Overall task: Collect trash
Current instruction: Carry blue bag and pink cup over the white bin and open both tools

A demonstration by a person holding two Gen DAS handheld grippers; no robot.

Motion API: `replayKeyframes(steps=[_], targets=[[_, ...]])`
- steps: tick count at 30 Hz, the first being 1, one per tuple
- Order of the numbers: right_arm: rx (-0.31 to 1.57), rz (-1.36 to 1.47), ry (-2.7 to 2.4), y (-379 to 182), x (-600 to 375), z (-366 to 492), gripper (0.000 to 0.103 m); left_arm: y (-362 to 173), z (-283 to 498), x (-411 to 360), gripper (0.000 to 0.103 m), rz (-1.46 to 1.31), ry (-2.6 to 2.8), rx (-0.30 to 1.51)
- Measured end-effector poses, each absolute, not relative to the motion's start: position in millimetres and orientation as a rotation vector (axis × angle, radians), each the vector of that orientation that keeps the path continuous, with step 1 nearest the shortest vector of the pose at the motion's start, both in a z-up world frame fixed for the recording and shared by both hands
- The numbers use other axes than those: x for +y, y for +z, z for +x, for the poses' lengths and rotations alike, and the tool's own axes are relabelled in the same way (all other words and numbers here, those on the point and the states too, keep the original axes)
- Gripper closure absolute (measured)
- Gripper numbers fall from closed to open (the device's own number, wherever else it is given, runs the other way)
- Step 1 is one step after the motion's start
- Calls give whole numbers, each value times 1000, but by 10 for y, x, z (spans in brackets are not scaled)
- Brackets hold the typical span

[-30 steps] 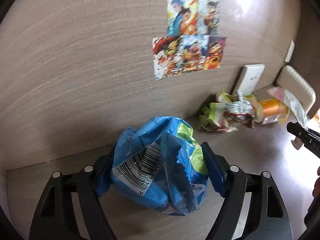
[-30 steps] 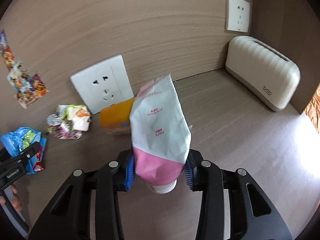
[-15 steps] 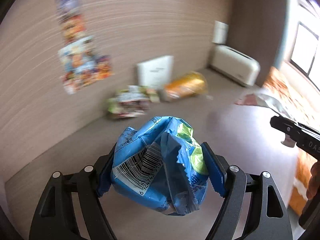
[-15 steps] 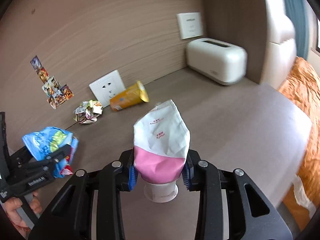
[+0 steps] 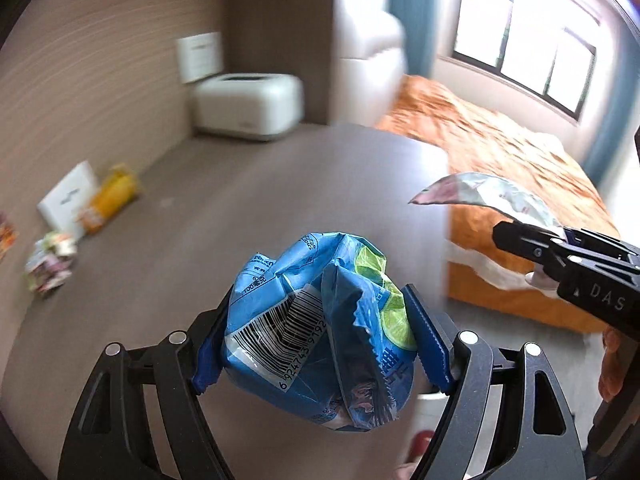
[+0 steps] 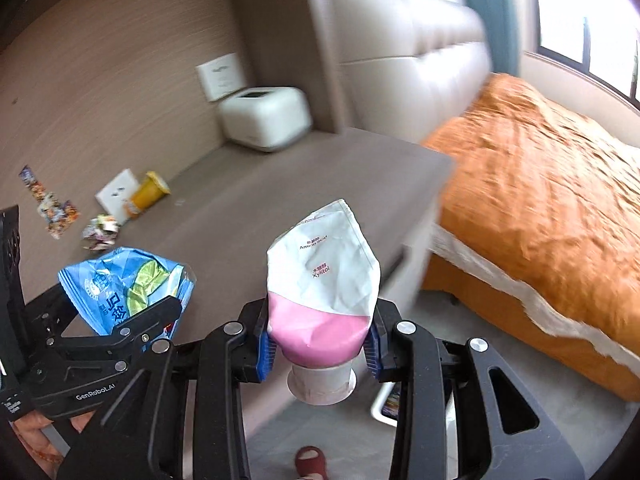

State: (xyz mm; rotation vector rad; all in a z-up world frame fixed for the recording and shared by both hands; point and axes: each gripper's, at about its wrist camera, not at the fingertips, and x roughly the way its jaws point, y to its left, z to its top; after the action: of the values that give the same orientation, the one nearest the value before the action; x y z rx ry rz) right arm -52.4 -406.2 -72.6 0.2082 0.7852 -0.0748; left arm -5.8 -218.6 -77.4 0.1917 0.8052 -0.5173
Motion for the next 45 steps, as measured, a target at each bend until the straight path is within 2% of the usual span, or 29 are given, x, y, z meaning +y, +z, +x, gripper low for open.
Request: replayKeyframes(steps=[11, 21, 29, 38, 40, 42, 43, 45], targets=[[881, 258, -203, -1120, -4864, -1068, 67, -1164, -496, -3475, 27, 347, -750, 860], [986, 280, -216, -1700, -5272, -1130, 66, -2016, -512, -4169, 27, 450, -813, 1008], [1107, 294, -192, -2564, -5536, -1019, 66, -2833, -421, -4448, 27, 491, -828, 1094], [1219, 305, -164, -3817, -5760, -830, 66, -4141, -317, -4682, 26, 497, -872, 1194], [1239, 308, -174, -4164, -5840, -785, 66, -4492, -288, -4716, 23, 484, -893, 1226], [1261, 322, -176, -4429, -5909, -768, 24, -4852, -249, -4779, 13, 490, -898, 1289], [1284, 325, -192, -4652, -5976, -764, 7, -5057, -229, -4807, 9, 504, -891, 1316], [1315, 321, -210, -4885, -6054, -746, 6, -5355, -220, -4811, 5, 535, -849, 1311]])
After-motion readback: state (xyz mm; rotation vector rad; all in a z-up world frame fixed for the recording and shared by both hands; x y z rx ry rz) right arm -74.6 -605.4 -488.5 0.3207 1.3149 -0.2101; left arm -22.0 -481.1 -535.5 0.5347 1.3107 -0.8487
